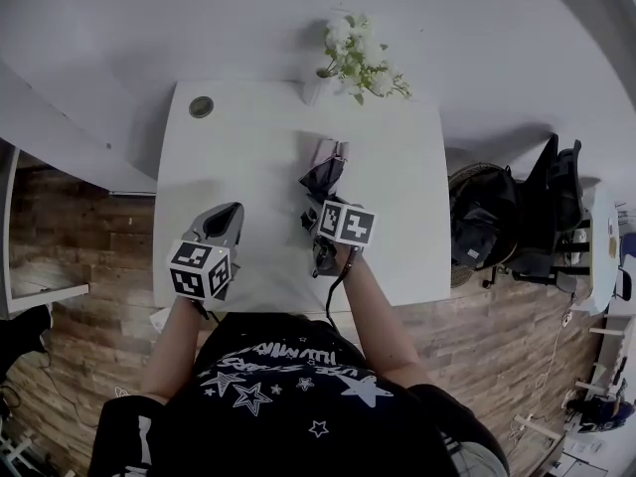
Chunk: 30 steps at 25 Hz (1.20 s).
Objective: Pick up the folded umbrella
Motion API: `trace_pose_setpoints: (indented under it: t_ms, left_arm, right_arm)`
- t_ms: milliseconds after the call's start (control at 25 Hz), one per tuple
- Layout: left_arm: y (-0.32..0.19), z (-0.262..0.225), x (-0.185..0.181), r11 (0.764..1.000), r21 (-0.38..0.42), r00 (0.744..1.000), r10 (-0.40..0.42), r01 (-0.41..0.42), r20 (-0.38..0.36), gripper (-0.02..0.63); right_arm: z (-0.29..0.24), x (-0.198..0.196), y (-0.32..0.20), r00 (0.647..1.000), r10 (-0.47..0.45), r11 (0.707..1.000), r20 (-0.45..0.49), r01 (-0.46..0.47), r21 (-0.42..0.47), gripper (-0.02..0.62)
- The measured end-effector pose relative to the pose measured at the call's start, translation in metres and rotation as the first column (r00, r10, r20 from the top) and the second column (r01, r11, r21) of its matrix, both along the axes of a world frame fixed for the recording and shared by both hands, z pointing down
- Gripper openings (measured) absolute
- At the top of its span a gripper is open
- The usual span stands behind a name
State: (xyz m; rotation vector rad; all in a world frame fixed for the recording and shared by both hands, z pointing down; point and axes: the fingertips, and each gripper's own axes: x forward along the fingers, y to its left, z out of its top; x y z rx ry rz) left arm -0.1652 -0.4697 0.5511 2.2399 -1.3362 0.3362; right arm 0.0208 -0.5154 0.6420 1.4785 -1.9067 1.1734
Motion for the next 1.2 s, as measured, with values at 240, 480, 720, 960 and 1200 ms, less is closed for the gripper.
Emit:
trace_pose_setpoints:
  t_ms: [240, 480, 720, 960, 1200]
  left_arm:
    - [-0.01, 0.009, -0.002, 1.0, -0.018, 1.0, 0.019, -0.019, -0.007, 0.0]
    - [-0.014, 0.011, -0.006, 0.999, -0.02, 0.999, 0.037, -0.038, -0.01, 0.0]
    - [-0.015, 0.013, -0.006, 0.999, -0.02, 0.999, 0.041, -0.041, -0.02, 0.0]
    - [-0.01, 0.01, -0.003, 0.999, -0.015, 0.999, 0.036, -0.036, -0.017, 0.0]
    - [0.003, 0.001, -0.002, 1.0, 0.002, 1.0, 0.009, -0.009, -0.01, 0.0]
  right_arm:
    - [0.008, 0.002, -0.001, 0.984, -0.049, 0.999, -0.174, 0.048, -0.01, 0.308]
    - [0.013, 0.001, 0.0, 0.971, -0.058, 0.998, -0.233, 0.055, -0.017, 0.306]
    - [0.013, 0.006, 0.0, 0.96, -0.067, 0.998, -0.273, 0.067, -0.008, 0.251]
    - [0.009, 0.011, 0.0, 0.972, -0.044, 0.999, -0.229, 0.049, 0.016, 0.233]
    - [-0.012, 0.021, 0.006, 0.986, -0.002, 0.997, -0.166, 0.014, 0.072, 0.23]
